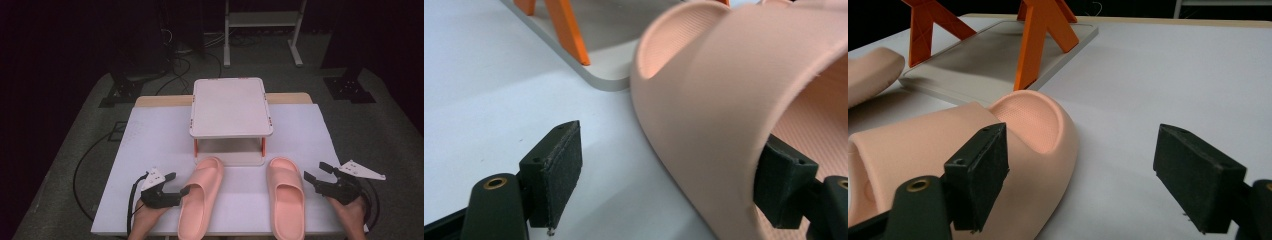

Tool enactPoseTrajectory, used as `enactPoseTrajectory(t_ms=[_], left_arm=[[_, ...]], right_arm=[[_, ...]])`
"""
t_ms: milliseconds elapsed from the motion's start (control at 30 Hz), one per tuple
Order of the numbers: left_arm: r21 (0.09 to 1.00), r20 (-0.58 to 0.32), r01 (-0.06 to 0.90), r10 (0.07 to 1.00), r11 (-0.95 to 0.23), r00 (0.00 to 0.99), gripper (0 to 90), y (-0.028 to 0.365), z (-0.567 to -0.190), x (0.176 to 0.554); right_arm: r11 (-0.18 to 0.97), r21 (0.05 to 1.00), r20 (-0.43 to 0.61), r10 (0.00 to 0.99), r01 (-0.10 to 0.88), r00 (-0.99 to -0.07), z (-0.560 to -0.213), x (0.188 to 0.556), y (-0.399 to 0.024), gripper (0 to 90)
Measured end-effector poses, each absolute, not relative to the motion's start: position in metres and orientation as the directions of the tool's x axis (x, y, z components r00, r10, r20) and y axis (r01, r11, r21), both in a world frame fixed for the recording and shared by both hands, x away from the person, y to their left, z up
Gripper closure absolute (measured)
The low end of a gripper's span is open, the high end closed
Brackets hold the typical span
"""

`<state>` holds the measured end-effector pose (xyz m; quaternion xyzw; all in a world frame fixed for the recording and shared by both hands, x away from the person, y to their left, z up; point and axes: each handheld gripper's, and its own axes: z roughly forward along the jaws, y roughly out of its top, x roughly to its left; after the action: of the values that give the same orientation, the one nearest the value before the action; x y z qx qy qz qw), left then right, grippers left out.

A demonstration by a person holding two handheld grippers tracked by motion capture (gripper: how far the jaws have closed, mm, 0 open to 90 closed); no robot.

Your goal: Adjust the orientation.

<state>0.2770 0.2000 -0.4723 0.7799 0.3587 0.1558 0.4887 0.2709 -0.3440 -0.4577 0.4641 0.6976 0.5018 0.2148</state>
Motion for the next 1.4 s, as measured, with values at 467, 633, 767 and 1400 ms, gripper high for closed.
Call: enactPoseTrajectory(t_ms=[467, 633, 767, 1400], left_arm=[[0.856, -0.109, 0.418, 0.684, -0.305, 0.721, 36.0, 0.193, -0.474, 0.279], [0.854, -0.100, 0.407, 0.666, -0.323, 0.739, 46.7, 0.191, -0.471, 0.279], [0.854, -0.087, 0.394, 0.653, -0.340, 0.752, 55.5, 0.188, -0.470, 0.278], [0.856, -0.069, 0.386, 0.664, -0.344, 0.745, 79.9, 0.181, -0.467, 0.273]], right_arm=[[0.047, 0.905, 0.182, 0.855, 0.422, -0.486, -0.456, 0.263, -0.346, 21.4], [0.039, 0.909, 0.187, 0.851, 0.414, -0.491, -0.453, 0.257, -0.348, 21.4], [0.042, 0.915, 0.183, 0.843, 0.401, -0.506, -0.451, 0.254, -0.347, 21.5], [0.086, 0.919, 0.166, 0.800, 0.384, -0.576, -0.445, 0.228, -0.328, 21.6]])
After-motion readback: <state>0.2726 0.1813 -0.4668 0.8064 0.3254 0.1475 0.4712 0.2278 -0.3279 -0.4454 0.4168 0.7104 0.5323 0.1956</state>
